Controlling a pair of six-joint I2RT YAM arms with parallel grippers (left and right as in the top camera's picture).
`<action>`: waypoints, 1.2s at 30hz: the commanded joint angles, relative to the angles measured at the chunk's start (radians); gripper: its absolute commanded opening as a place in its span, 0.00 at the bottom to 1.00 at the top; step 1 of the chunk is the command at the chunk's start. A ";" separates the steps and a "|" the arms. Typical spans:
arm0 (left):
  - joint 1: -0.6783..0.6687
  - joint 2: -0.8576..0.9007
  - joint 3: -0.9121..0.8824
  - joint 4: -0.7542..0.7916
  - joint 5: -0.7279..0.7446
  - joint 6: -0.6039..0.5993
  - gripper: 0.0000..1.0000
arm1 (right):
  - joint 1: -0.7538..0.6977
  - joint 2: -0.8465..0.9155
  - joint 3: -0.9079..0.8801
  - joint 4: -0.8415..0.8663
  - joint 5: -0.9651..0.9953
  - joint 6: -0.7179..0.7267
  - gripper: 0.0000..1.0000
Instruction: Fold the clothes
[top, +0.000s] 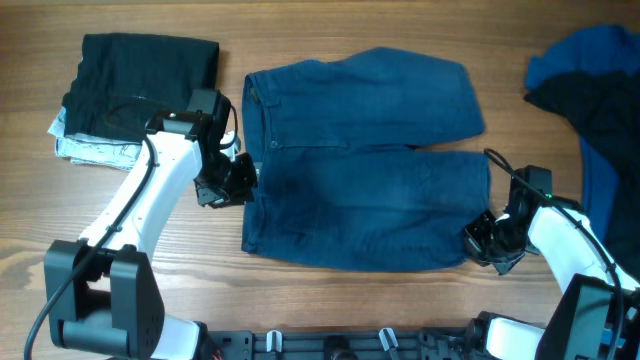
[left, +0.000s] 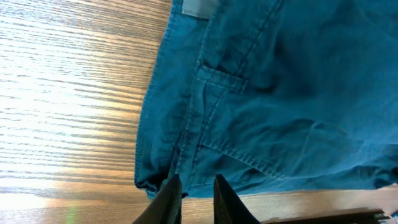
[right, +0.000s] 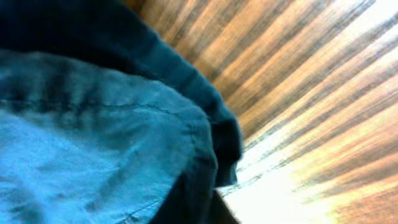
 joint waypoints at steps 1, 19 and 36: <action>-0.007 -0.026 -0.011 -0.005 0.024 -0.006 0.16 | -0.001 0.004 -0.021 0.019 -0.011 -0.027 0.04; -0.253 -0.135 -0.183 -0.016 -0.075 -0.254 0.66 | -0.001 0.004 -0.021 0.034 -0.014 -0.076 0.04; -0.253 -0.131 -0.405 0.218 -0.102 -0.448 0.68 | -0.001 0.004 -0.021 0.045 -0.037 -0.112 0.04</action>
